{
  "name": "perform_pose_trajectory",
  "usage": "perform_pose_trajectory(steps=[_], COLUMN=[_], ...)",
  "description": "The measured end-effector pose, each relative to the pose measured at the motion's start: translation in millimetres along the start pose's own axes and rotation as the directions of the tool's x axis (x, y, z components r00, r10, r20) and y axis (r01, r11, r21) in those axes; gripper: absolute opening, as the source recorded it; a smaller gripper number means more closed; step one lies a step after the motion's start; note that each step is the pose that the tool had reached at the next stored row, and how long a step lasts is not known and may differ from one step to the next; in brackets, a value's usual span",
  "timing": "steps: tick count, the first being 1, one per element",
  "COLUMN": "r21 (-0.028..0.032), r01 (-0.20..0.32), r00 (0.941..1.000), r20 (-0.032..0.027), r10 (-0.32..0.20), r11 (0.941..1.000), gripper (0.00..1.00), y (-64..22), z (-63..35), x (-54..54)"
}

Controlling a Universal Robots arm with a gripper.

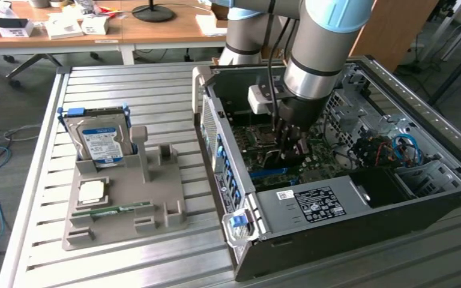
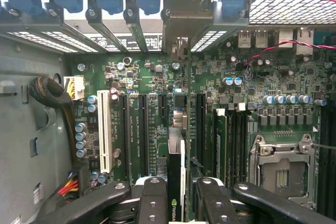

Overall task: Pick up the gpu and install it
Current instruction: 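Insert the gpu into the slot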

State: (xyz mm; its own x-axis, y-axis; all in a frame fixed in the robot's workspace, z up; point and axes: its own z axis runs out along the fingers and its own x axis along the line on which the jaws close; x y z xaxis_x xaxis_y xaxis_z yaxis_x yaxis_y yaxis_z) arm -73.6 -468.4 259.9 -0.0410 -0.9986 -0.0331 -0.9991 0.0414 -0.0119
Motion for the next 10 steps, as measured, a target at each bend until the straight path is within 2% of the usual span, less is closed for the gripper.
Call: perform_pose_trajectory(steps=[6,10], r21=[0.0,0.0005], r01=[0.0,-0.004], r00=[1.0,1.0], r20=[-0.0005,-0.0039], r10=[0.0,0.004], r11=[1.0,1.0], gripper=[0.26,0.26], y=[0.0,0.0], z=[2.2,2.6], x=[0.0,0.0])
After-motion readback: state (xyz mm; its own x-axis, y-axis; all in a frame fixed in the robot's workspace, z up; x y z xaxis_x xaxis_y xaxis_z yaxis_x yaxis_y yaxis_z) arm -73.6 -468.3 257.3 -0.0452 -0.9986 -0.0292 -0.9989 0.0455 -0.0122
